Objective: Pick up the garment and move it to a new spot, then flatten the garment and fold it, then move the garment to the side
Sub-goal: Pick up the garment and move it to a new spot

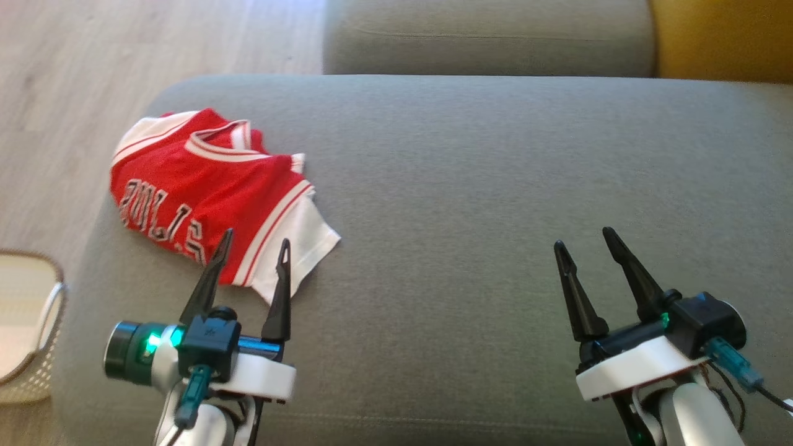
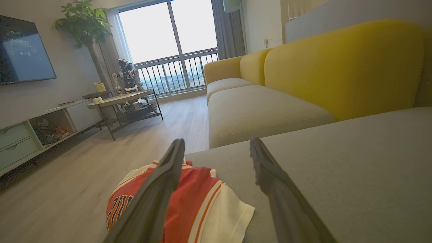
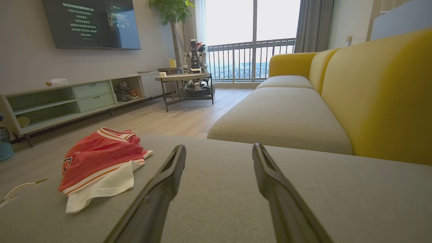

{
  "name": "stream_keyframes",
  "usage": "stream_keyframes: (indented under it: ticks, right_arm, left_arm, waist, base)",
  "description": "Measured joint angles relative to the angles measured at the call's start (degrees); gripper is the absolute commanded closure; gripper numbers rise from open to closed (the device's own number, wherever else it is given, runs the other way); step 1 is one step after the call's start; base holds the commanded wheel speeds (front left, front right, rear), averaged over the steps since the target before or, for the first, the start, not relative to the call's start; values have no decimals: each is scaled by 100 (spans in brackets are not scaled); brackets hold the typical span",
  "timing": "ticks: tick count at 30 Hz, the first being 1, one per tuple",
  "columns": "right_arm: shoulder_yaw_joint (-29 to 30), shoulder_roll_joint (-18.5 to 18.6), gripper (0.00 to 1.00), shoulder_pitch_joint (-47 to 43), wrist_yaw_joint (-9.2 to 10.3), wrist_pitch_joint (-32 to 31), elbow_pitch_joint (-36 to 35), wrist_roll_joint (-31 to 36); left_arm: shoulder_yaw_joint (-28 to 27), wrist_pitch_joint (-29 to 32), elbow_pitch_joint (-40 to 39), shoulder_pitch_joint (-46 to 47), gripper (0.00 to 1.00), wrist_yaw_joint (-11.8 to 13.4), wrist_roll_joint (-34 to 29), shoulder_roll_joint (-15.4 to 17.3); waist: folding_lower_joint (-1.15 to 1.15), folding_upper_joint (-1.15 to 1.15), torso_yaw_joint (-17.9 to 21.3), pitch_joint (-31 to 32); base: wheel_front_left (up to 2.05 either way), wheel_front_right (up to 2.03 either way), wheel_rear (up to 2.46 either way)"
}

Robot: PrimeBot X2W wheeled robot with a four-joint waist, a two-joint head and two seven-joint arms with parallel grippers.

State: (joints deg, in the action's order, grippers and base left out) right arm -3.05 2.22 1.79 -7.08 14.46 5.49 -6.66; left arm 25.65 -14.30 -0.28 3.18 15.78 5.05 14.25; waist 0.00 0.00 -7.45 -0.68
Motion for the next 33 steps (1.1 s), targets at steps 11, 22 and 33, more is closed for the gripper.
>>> stream_keyframes:
  ticks: [11,22,33]
  right_arm:
    - [-76,4,0,-5,0,0,-5,13]
    - [-264,7,0,5,0,0,-3,134]
    - [-265,33,0,608,0,0,-8,757]
  left_arm:
    - [-346,0,160,-65,0,-275,0,-226]
    - [-659,0,168,-91,0,-428,-43,-415]
    - [-1243,-27,233,1256,0,-1122,158,-695]
  waist:
    - [0,0,-724,-58]
    - [0,0,-1408,-330]
    - [1,0,-1490,-1423]
  base:
    - [0,0,0]
    - [0,0,0]
    - [0,0,0]
